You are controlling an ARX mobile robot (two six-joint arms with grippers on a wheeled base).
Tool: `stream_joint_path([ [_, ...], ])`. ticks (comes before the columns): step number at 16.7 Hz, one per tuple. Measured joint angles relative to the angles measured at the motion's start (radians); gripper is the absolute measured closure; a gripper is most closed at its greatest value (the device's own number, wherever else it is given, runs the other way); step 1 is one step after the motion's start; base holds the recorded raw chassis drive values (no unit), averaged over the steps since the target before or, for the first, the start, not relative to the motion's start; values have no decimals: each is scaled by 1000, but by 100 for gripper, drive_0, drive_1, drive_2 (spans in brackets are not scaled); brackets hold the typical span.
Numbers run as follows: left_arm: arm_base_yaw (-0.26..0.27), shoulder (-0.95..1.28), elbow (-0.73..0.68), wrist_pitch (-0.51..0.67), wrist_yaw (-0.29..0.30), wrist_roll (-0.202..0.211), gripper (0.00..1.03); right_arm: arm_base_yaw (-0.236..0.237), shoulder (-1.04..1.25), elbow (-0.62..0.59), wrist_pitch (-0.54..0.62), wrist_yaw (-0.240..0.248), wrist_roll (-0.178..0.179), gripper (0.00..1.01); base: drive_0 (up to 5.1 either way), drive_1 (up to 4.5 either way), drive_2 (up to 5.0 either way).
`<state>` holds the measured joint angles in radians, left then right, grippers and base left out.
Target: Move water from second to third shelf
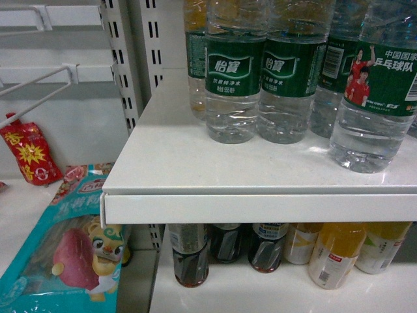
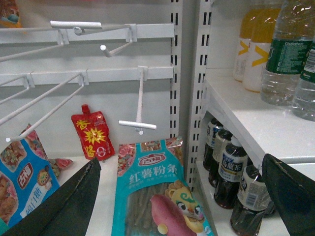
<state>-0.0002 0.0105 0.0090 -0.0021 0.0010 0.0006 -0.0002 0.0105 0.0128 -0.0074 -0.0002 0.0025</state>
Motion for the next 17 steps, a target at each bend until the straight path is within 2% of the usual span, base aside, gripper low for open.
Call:
stream_joint_path([
  [7,0,0,0,-1,-1,0,5,0,-6,0,4,0,0,97,0,0,0],
  [14,0,0,0,-1,-1,0,5,0,-6,0,4,0,0,10,0,0,0],
  [15,0,0,0,-1,-1,0,5,0,-6,0,4,0,0,1,0,0,0],
  [16,0,0,0,-1,-1,0,5,0,-6,0,4,0,0,4,0,0,0],
  [17,0,0,0,-1,-1,0,5,0,-6,0,4,0,0,3,0,0,0],
])
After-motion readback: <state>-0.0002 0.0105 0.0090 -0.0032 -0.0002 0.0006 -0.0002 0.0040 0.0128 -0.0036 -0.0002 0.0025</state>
